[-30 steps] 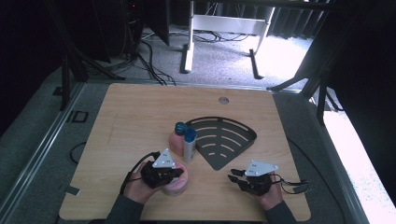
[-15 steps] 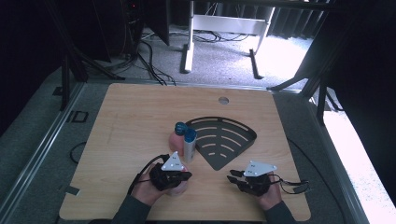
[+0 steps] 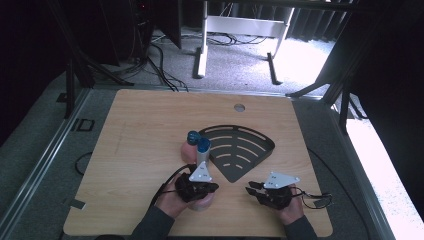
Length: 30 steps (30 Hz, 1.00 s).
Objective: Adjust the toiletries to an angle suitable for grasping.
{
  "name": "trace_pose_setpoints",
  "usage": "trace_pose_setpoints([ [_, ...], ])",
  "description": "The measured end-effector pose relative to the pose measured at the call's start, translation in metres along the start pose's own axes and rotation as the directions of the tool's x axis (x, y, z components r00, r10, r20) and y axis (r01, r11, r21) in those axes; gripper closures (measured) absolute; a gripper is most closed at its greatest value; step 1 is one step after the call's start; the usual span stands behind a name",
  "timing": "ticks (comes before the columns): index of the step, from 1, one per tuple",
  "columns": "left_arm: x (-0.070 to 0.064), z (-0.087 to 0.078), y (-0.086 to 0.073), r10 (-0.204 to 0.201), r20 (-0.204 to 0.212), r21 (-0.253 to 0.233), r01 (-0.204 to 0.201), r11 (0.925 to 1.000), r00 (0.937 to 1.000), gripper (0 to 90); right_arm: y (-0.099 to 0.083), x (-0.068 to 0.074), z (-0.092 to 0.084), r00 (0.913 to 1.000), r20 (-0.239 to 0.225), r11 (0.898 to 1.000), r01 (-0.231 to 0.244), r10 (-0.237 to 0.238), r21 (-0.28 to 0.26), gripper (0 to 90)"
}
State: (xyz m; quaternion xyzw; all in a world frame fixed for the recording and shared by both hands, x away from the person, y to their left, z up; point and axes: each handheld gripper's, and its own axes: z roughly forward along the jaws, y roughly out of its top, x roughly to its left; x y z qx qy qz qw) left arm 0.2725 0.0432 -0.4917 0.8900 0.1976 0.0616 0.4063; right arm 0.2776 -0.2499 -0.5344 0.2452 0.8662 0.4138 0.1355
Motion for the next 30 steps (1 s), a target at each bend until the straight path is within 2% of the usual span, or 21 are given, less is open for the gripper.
trace_pose_setpoints([
  [7,-0.005,0.011,0.009,0.019,0.018,-0.003,-0.019,0.9998,0.9997,89.9,-0.002,-0.004,-0.004,0.9999,0.011,1.000,-0.013,0.013,-0.008,72.3],
  [8,-0.008,0.017,0.015,0.035,0.033,-0.004,-0.035,0.9994,0.9989,89.8,-0.003,-0.005,-0.005,0.9998,0.013,1.000,-0.018,0.018,-0.008,72.4],
  [18,-0.011,0.038,0.033,0.075,0.081,-0.005,-0.075,0.9972,0.9939,89.7,-0.004,-0.007,-0.009,0.9994,0.024,1.000,-0.025,0.025,-0.016,73.0],
  [21,-0.013,0.048,0.043,0.099,0.095,0.004,-0.100,0.9950,0.9905,89.7,-0.005,-0.009,-0.010,0.9990,0.032,0.999,-0.030,0.030,-0.016,72.9],
  [30,-0.013,0.071,0.065,0.116,0.113,0.011,-0.118,0.9930,0.9869,89.7,-0.008,-0.016,-0.013,0.9960,0.059,0.998,-0.066,0.067,-0.015,73.0],
])
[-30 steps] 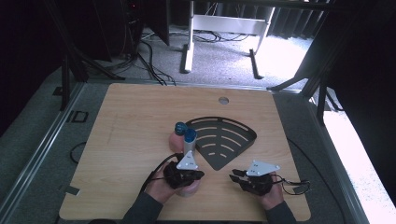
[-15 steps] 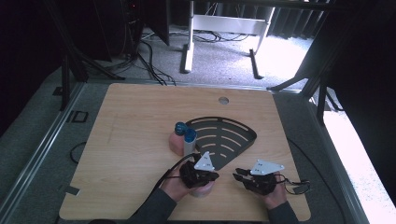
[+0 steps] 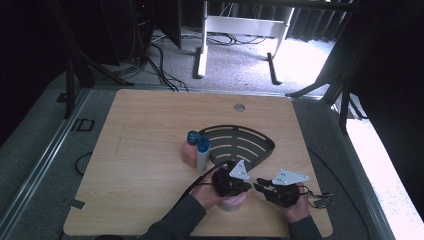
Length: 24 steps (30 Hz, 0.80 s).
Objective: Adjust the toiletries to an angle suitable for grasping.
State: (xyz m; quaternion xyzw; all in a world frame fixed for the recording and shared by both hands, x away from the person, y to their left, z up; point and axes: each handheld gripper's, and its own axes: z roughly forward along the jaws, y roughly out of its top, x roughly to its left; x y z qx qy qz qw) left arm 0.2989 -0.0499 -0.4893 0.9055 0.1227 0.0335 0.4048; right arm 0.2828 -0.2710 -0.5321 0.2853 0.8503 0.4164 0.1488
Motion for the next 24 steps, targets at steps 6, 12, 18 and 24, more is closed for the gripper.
trace_pose_setpoints([
  [6,0.008,0.008,0.009,0.006,-0.016,0.007,-0.006,1.0000,0.9998,89.4,-0.002,-0.004,-0.001,0.9995,0.024,1.000,-0.021,0.021,0.007,73.0],
  [12,0.024,0.008,0.008,-0.029,-0.034,-0.005,0.029,0.9996,0.9990,89.5,-0.002,-0.005,-0.002,0.9993,0.027,1.000,-0.026,0.026,0.008,72.9],
  [18,0.033,0.001,0.001,-0.060,-0.062,-0.019,0.059,0.9981,0.9963,89.5,-0.003,-0.005,-0.002,0.9994,0.026,1.000,-0.025,0.025,0.008,72.9],
  [24,0.036,-0.006,-0.006,-0.078,-0.074,-0.029,0.076,0.9967,0.9942,89.4,-0.003,-0.005,-0.002,0.9993,0.026,1.000,-0.027,0.026,0.010,72.8],
])
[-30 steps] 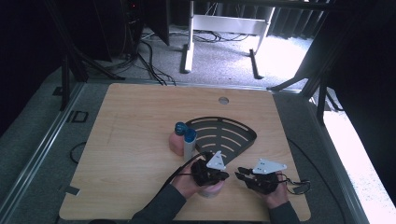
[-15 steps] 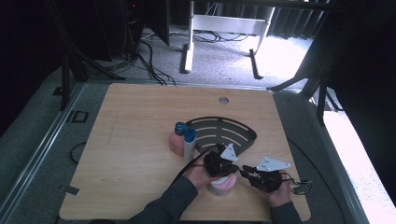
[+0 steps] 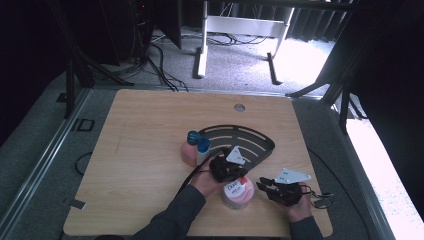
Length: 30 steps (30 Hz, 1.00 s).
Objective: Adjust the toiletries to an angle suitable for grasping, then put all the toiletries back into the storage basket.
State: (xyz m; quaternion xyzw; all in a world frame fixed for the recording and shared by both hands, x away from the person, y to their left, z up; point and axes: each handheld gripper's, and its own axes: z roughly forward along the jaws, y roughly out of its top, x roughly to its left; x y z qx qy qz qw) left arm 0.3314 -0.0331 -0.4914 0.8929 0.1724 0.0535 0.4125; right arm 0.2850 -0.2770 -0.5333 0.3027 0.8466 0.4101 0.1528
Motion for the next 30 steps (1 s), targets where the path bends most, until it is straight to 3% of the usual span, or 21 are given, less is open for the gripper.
trace_pose_setpoints([
  [4,0.000,-0.006,-0.006,-0.011,-0.006,-0.007,0.011,0.9999,0.9999,87.0,0.000,0.000,-0.001,1.0000,0.000,1.000,-0.001,0.001,-0.002,72.3],
  [7,-0.003,-0.013,-0.011,-0.014,-0.013,-0.028,0.013,0.9995,0.9998,76.3,-0.001,0.000,-0.002,1.0000,-0.003,1.000,-0.005,0.005,-0.003,71.4],
  [10,-0.003,-0.024,-0.016,-0.021,-0.002,-0.068,0.021,0.9975,0.9998,69.7,-0.001,0.000,-0.003,1.0000,-0.004,1.000,-0.004,0.004,-0.005,70.5],
  [12,-0.003,-0.024,-0.016,-0.021,-0.002,-0.068,0.021,0.9975,0.9998,67.4,-0.001,0.000,-0.003,1.0000,-0.004,1.000,-0.006,0.006,-0.005,70.5],
  [13,-0.002,-0.034,-0.021,-0.038,0.001,-0.089,0.038,0.9953,0.9993,63.3,-0.002,0.001,-0.004,1.0000,-0.001,1.000,-0.008,0.008,-0.005,69.0],
  [21,-0.003,-0.054,-0.039,-0.058,-0.011,-0.109,0.057,0.9924,0.9982,55.0,-0.006,0.005,-0.012,0.9998,0.003,1.000,-0.018,0.018,-0.007,66.8],
  [30,-0.007,-0.056,-0.056,-0.062,-0.034,-0.099,0.058,0.9934,0.9975,44.8,-0.011,0.008,-0.020,0.9999,-0.010,1.000,0.000,0.000,-0.011,62.9],
])
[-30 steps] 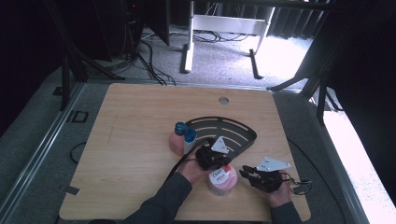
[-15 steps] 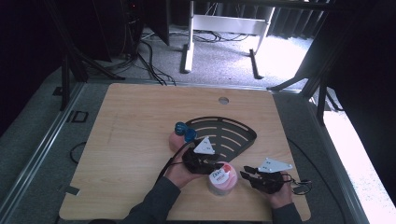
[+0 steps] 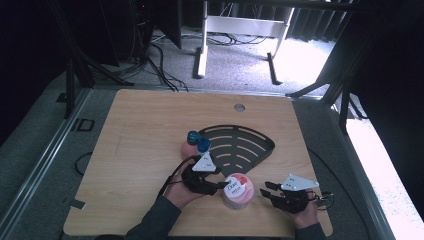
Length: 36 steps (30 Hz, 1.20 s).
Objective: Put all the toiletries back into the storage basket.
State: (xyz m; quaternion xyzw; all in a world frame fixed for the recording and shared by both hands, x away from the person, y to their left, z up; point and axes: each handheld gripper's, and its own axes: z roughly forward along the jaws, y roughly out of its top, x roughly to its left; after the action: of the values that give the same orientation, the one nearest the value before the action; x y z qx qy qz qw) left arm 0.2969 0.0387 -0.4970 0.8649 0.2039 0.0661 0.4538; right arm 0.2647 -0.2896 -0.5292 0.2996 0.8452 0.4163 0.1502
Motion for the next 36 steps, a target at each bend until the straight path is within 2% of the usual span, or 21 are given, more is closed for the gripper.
trace_pose_setpoints([
  [4,0.000,0.000,-0.004,-0.002,0.016,-0.007,0.002,1.0000,0.9999,42.8,-0.001,0.001,-0.002,0.9998,-0.018,1.000,0.003,-0.003,-0.004,61.4],
  [6,0.000,0.001,-0.006,0.002,0.026,0.000,-0.002,1.0000,0.9997,41.1,-0.001,0.001,-0.003,0.9988,-0.049,1.000,0.005,-0.005,-0.006,57.8],
  [9,-0.001,0.002,-0.009,0.003,0.047,0.002,-0.003,1.0000,0.9989,41.0,-0.001,0.002,-0.005,0.9955,-0.094,1.000,0.007,-0.009,-0.020,58.3],
  [11,-0.001,0.002,-0.012,0.005,0.064,0.001,-0.005,1.0000,0.9979,40.5,-0.001,0.002,-0.006,0.9941,-0.108,1.000,0.007,-0.010,-0.029,57.8],
  [16,-0.002,0.004,-0.017,0.009,0.077,0.005,-0.010,0.9999,0.9970,38.2,-0.001,0.002,-0.004,0.9885,-0.150,0.999,0.013,-0.017,-0.032,54.9],
  [19,-0.003,0.007,-0.020,0.013,0.084,0.024,-0.015,0.9996,0.9964,36.6,-0.001,0.003,-0.002,0.9856,-0.167,0.999,0.018,-0.023,-0.031,53.5],
  [24,-0.002,0.009,-0.022,0.012,0.095,0.016,-0.014,0.9998,0.9954,33.6,0.001,0.004,0.000,0.9800,-0.197,0.999,0.021,-0.029,-0.040,49.1],
  [32,-0.010,0.018,-0.024,0.048,0.130,0.044,-0.055,0.9975,0.9903,30.4,0.004,0.009,0.009,0.9705,-0.233,0.998,0.058,-0.062,-0.025,44.3],
  [36,-0.013,0.024,-0.025,0.061,0.129,0.060,-0.069,0.9958,0.9898,29.5,0.004,0.009,0.010,0.9675,-0.244,0.998,0.060,-0.066,-0.029,42.3],
])
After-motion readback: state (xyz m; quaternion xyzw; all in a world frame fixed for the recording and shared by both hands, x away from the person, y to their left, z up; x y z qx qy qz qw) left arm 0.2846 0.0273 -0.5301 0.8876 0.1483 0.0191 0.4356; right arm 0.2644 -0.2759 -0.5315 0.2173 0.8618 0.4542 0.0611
